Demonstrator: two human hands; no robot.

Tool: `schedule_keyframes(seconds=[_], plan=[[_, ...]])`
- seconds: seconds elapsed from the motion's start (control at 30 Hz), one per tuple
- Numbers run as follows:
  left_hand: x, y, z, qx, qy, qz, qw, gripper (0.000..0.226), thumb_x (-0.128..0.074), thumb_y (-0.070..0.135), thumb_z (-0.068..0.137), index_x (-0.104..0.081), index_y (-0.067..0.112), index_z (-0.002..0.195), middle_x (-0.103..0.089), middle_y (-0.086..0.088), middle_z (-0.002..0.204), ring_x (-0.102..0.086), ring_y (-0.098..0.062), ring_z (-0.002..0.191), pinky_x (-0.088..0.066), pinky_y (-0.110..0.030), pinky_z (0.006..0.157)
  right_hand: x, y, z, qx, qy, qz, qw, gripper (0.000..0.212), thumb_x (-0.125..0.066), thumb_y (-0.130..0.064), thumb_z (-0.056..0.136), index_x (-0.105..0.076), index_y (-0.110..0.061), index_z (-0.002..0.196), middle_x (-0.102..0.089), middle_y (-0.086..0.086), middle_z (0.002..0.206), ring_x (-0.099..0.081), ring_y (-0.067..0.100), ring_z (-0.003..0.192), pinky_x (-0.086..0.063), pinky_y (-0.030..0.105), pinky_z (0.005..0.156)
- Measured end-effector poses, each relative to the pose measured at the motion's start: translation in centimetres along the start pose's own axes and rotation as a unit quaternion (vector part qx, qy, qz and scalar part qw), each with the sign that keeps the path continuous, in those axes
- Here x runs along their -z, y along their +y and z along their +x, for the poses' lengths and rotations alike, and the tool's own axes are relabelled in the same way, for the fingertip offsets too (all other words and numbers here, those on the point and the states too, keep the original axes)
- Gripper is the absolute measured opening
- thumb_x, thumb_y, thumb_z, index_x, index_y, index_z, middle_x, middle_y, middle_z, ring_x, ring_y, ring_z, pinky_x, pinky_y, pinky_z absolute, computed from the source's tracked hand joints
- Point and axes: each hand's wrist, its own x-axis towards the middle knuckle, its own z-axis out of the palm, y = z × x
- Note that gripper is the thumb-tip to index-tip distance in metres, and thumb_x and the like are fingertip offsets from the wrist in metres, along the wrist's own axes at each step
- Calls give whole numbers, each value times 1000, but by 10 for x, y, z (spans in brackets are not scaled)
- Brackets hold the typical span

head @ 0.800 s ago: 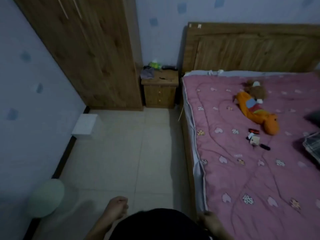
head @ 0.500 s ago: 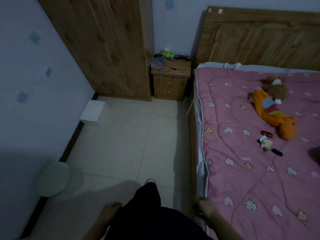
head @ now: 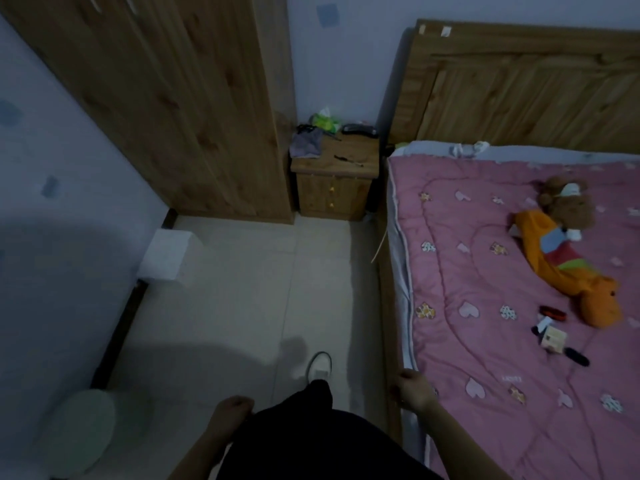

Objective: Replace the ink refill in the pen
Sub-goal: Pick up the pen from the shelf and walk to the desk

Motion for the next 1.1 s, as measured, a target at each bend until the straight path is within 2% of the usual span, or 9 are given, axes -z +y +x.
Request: schedule_keyframes(seconds=[0.1,0.2,0.33,0.57,0.7,0.83,0.9,1.03,1.1], plan=[[7,79,33,-5,-35,-17,999,15,-57,13,93,-67,5,85,-67,-14,73,-58,-22,58,-44,-22,54,20,-19,18,-20,23,17,999,29,-53,1,93,-61,-5,65,-56,15,57,-49,21,51,-33,23,50],[6,146,62,-45,-62,18,997,16,-55,12,94,-63,8,82,-64,-14,74,-55,-21,58,-40,-23,55,40,-29,31,-44,33,66,996,29,-51,1,96,-58,-4,68,-54,18,64,-47,20,50,-31,24,51],[3,228,91,-92,-78,59,991,17,-51,8,94,-62,9,81,-64,-11,72,-54,-19,58,-38,-23,56,65,-44,47,-91,74,152,981,26,-51,4,96,-57,-1,72,-55,14,55,-50,19,41,-36,18,43],[-13,317,146,-94,-76,47,992,14,-54,9,96,-65,8,88,-63,-13,74,-54,-20,56,-40,-22,53,100,-134,100,-97,77,177,976,20,-47,0,99,-58,-1,82,-57,18,72,-51,22,56,-34,26,56],[-14,349,174,-54,-67,20,996,14,-56,16,96,-67,9,94,-68,-14,80,-60,-23,62,-46,-26,57,122,-214,155,-69,52,151,985,21,-47,0,99,-56,-4,81,-54,14,68,-47,20,54,-32,25,54],[-8,380,196,-3,-45,-25,999,17,-56,18,96,-66,5,100,-70,-19,89,-62,-27,67,-48,-29,61,137,-299,206,-44,16,79,996,18,-50,-2,98,-60,-2,83,-58,19,74,-52,21,52,-38,25,51],[-6,398,209,7,-39,-53,998,17,-57,18,95,-66,5,99,-70,-19,86,-62,-27,66,-48,-29,62,139,-341,234,-12,-1,44,999,22,-52,1,95,-61,-3,75,-57,19,70,-52,20,49,-37,25,51],[10,433,230,26,-26,-104,994,16,-57,17,96,-67,5,99,-69,-18,82,-60,-26,63,-47,-30,63,137,-419,274,30,-27,-29,999,20,-54,-2,93,-66,-3,77,-59,19,69,-53,25,64,-38,30,56],[20,447,239,44,-24,-131,990,15,-56,17,96,-67,7,99,-68,-17,81,-58,-25,62,-45,-30,61,134,-456,292,46,-41,-52,997,21,-54,-3,93,-65,-3,76,-58,19,67,-52,25,63,-37,32,56]])
